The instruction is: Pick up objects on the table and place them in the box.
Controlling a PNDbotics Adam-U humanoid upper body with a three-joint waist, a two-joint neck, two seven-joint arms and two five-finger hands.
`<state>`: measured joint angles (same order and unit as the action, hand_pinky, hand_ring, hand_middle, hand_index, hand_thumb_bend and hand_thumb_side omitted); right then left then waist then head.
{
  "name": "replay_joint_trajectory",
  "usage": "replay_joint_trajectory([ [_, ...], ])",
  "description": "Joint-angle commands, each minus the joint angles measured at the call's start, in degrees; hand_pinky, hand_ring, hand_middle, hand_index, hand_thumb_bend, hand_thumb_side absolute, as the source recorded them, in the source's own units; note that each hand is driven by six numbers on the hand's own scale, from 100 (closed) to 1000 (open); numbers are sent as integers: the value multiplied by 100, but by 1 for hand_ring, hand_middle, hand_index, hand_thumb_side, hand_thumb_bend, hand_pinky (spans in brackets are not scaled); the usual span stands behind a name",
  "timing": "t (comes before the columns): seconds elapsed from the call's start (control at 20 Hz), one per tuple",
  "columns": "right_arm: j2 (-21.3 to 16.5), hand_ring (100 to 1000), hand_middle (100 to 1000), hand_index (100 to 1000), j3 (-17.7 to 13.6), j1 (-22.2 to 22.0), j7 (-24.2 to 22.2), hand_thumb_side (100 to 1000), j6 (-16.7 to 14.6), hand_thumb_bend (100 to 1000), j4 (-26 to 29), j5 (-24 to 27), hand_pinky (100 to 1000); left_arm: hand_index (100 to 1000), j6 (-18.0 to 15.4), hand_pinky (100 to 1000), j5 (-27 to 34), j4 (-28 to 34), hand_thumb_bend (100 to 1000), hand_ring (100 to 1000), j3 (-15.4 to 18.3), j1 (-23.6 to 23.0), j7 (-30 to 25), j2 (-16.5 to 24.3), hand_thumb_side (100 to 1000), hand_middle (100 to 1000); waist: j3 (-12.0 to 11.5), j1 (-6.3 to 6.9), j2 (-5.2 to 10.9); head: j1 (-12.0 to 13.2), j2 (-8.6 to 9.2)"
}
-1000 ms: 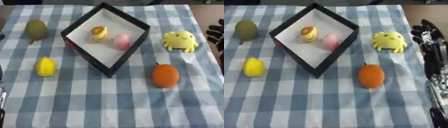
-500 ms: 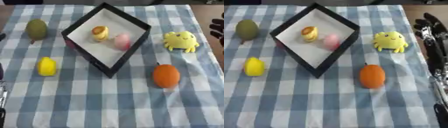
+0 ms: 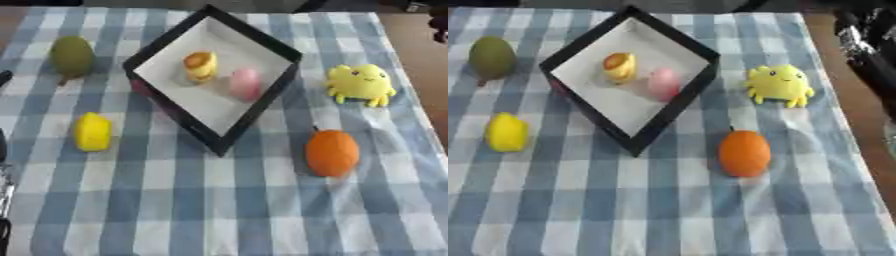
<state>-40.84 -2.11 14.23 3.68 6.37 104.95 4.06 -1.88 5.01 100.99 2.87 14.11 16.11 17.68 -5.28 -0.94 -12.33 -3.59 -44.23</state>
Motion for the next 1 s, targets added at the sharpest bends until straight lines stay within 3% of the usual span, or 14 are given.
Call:
replay_joint_trajectory([
  [0.05, -489, 870, 817, 921, 31, 187, -148, 672, 52, 100, -237, -119, 884, 883, 0, 860, -17, 47, 121, 1000, 31, 20, 4, 192, 865, 993, 9, -80, 189, 10, 11],
  [0.2, -544, 868, 819, 918, 55, 249, -212, 657, 32, 100, -344, -162, 881, 883, 0, 860, -20, 44, 121, 1000, 28, 15, 2, 201, 865, 993, 5, -95, 195, 8, 11],
  [0.45, -1129, 870, 825, 916, 620, 824, -598, 677, 205, 100, -968, -543, 882, 882, 2, 860, -28, 41, 121, 1000, 2, 12, -23, 223, 866, 993, -48, -135, 209, -50, 11],
  [1.0, -1305, 885, 843, 921, 1320, 1644, -1631, 678, -690, 100, -2188, -1503, 893, 882, 9, 860, -24, 35, 121, 1000, -29, 23, -56, 217, 868, 993, -116, -146, 186, -128, 11],
])
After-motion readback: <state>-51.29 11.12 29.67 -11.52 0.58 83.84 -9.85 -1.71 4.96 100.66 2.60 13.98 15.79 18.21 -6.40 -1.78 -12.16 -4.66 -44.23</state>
